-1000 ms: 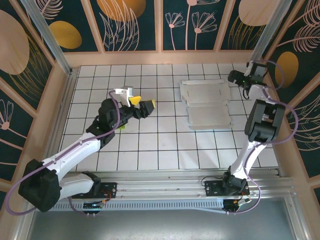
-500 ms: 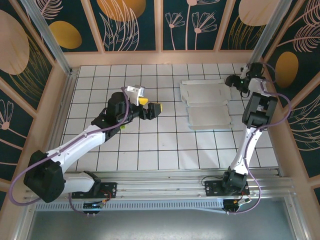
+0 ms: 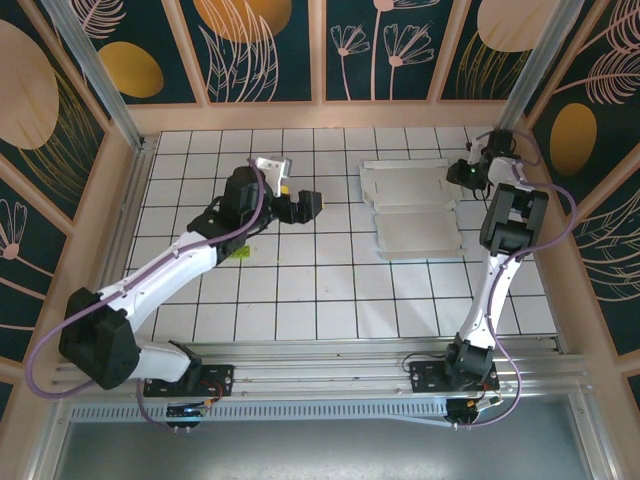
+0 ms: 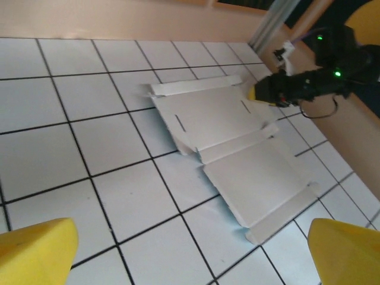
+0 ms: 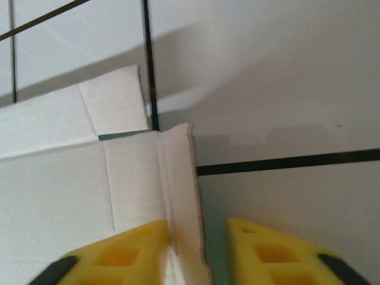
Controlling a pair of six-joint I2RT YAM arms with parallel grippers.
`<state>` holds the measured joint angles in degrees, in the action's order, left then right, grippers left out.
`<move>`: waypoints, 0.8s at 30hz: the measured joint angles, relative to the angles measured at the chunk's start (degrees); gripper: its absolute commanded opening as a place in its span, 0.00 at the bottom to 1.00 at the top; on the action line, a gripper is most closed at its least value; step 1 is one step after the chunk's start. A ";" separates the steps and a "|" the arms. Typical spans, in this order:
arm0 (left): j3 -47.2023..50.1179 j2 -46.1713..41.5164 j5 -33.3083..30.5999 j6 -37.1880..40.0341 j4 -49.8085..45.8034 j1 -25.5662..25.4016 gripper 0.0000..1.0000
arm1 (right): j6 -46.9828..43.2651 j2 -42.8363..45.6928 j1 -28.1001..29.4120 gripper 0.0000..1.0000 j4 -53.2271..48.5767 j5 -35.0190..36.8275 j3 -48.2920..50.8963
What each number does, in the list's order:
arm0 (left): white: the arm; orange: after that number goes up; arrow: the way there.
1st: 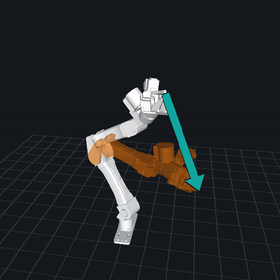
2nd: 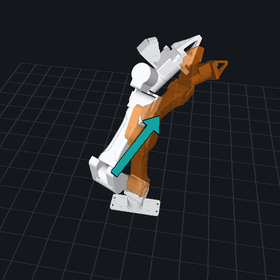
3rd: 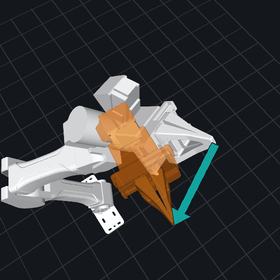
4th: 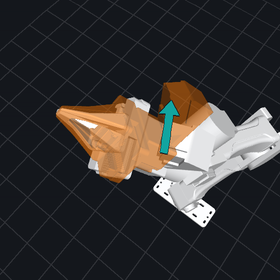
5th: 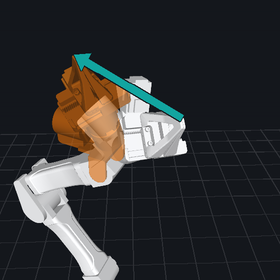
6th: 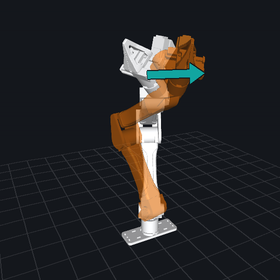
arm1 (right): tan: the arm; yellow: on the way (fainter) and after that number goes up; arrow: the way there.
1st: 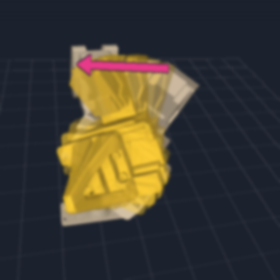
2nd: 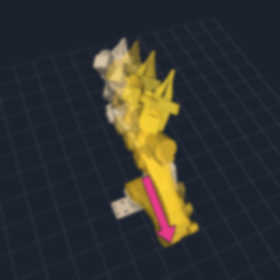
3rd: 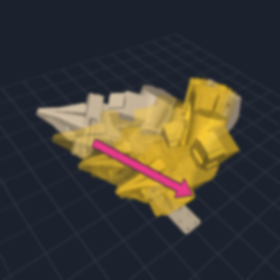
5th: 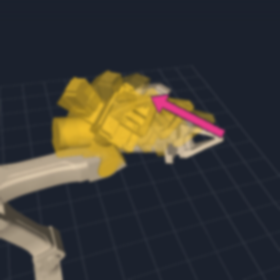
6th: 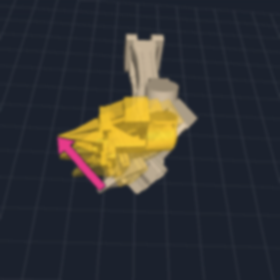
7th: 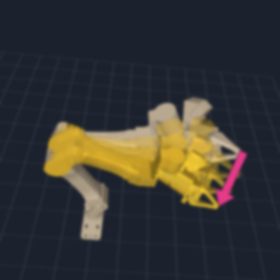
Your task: Fold the paper box
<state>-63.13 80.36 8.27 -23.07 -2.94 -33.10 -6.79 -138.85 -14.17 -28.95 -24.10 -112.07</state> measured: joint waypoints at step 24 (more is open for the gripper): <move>-7.15 20.04 9.18 -3.89 -8.76 14.75 0.99 | 15.21 35.52 20.61 0.00 23.71 -9.05 37.40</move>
<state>-70.28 100.40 17.45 -26.96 -11.70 -18.35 8.43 -103.33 6.44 -5.23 -33.15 -74.67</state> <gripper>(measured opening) 0.988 0.055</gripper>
